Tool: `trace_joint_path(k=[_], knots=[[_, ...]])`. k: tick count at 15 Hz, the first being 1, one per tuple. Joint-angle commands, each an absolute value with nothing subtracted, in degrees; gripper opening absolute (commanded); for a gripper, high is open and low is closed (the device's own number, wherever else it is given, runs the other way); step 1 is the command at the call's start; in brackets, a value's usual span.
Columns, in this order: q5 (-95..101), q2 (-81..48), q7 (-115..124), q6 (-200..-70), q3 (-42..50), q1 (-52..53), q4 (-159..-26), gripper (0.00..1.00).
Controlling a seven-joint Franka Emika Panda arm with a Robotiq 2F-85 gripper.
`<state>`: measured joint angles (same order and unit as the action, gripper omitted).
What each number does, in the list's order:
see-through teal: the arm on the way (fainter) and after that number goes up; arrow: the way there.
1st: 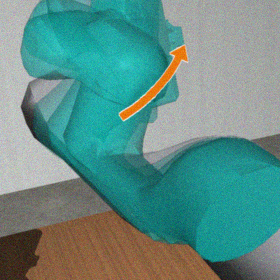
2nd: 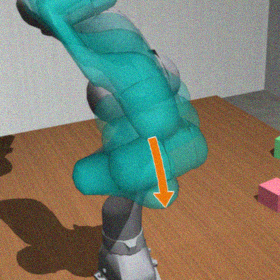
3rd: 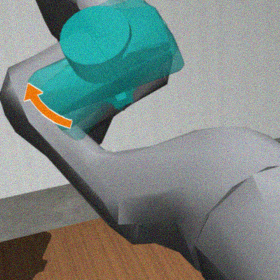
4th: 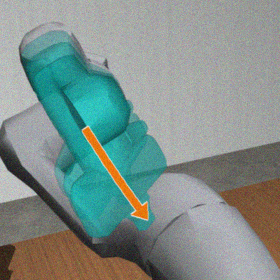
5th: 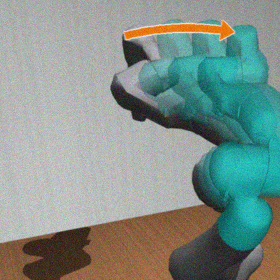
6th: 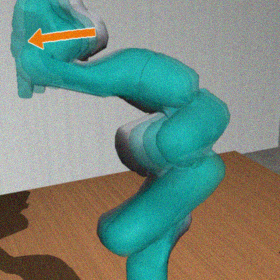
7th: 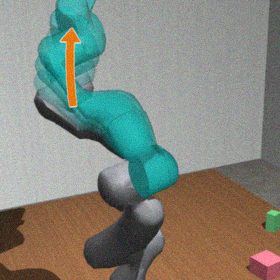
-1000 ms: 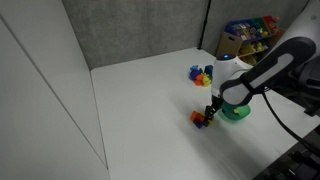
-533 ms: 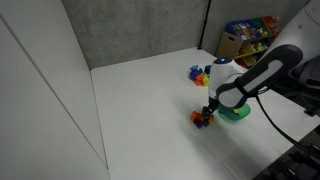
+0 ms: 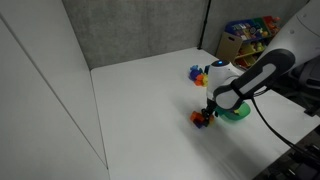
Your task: Pick up one one small orange block from the table and put it in the green bowl
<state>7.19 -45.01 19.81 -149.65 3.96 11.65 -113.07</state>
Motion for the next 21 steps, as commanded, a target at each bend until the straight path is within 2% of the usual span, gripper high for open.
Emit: trace_joint_path(k=[1,3,4,20,21], knots=[[6.3,-44.6,20.4,-149.5,5.0,12.9,-112.2,0.31],[6.3,-43.4,20.1,-148.9,5.0,13.0,-112.4,0.16],[6.3,-42.8,20.1,-148.6,5.1,13.0,-112.4,0.12],[11.6,-23.6,21.1,-138.0,11.1,10.0,-119.3,0.12],[12.1,-22.3,21.1,-137.4,11.2,9.5,-119.8,0.41]])
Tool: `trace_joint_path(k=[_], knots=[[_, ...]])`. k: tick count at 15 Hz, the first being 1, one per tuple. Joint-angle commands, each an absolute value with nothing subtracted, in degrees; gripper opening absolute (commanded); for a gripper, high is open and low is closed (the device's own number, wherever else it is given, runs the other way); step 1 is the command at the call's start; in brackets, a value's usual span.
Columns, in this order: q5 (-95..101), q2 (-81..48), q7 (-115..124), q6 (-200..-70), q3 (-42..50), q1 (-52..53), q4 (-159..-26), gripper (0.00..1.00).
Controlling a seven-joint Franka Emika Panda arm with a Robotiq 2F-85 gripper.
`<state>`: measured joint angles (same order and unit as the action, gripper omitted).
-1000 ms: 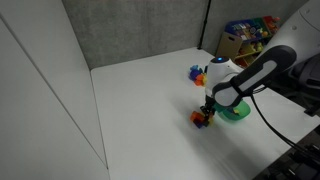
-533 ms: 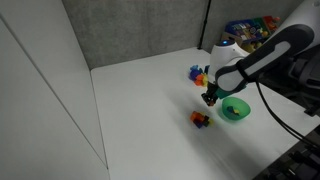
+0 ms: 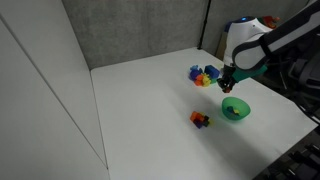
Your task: Pick up one one small orange block from the table and put it in the green bowl
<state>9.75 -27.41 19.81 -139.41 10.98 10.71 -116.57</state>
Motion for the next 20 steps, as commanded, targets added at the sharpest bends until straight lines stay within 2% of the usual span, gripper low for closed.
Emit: trace_joint_path(k=[1,2,6,7,20], knots=[[12.3,-21.2,21.1,-137.1,11.2,8.9,-120.3,0.62],[12.8,-20.2,21.2,-136.7,11.2,8.5,-120.7,0.64],[13.0,-15.7,21.1,-135.2,10.4,6.8,-121.6,0.96],[12.9,-14.8,21.0,-134.6,10.1,6.5,-121.7,0.99],[0.4,2.0,3.6,-110.6,2.6,2.6,-120.1,1.00]])
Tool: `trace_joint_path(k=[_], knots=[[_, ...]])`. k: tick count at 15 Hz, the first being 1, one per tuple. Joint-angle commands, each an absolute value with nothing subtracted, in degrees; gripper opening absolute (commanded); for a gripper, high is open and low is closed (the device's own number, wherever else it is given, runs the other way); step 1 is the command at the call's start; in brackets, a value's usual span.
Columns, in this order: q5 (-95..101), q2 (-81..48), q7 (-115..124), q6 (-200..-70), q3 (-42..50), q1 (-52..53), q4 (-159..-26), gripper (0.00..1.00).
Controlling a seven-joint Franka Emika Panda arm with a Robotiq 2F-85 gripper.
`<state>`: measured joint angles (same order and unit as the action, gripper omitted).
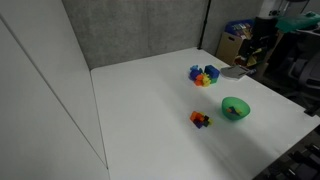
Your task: Pick up one one small orange block from the table and put it in the green bowl
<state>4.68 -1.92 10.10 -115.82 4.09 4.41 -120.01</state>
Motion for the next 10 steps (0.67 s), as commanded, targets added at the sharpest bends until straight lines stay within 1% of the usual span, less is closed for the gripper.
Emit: trace_joint_path(k=[1,7,10], knots=[[0.1,3.0,2.4,-108.9,2.4,2.5,-120.0,1.00],[0.4,6.6,-0.9,-103.7,1.9,2.2,-120.0,1.00],[1.3,5.7,0.8,-104.8,1.5,2.2,-119.9,1.00]])
